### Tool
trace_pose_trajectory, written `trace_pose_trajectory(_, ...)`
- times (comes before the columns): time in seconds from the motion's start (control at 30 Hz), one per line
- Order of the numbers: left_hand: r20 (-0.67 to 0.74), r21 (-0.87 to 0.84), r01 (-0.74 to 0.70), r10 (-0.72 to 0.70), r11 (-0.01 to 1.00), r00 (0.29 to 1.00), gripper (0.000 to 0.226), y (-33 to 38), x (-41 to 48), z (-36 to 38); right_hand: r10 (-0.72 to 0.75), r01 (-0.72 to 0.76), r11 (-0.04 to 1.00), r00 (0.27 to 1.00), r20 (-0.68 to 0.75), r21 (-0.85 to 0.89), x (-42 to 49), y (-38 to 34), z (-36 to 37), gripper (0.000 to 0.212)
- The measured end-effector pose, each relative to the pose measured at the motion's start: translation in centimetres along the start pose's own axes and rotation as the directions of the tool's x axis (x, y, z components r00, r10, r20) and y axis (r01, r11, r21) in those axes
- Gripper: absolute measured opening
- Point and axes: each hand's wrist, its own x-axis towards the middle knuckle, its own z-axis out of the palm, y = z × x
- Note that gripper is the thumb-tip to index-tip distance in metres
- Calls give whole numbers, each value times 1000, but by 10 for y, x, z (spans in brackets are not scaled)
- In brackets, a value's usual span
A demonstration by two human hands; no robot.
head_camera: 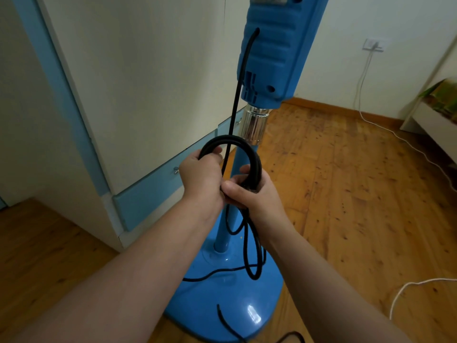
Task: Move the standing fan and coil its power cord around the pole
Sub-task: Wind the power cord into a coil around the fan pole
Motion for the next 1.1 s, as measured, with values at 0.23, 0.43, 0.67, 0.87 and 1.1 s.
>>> trace_pose_trajectory(0.23, 69, -216, 328, -320, 920, 945, 16, -2, -3, 2, -213, 204, 959, 977, -29, -196, -2, -10, 1, 38)
trace_pose_trajectory(0.43, 129, -252, 416, -396, 874, 909, 24, -8, -13, 4, -221, 155, 947, 950, -222, -280, -1, -6, 3, 24)
trace_pose_trajectory(0.67, 267, -145, 391, -345, 909, 900, 15, -14, -14, 5, -160, 72, 939, 957, -243, -336, 7, -14, -10, 25)
trace_pose_trajectory(0.87, 445, 474, -298, 67, 828, 893, 18, -1, 4, -4, -135, 26, 787, 982, -131, -616, 15, -28, -31, 23)
trace_pose_trajectory(1.1, 858, 472, -836, 72, 279, 509, 50, 13, 0, -7, 24, 166, 579, 975, 220, -798, 11, -25, -23, 19)
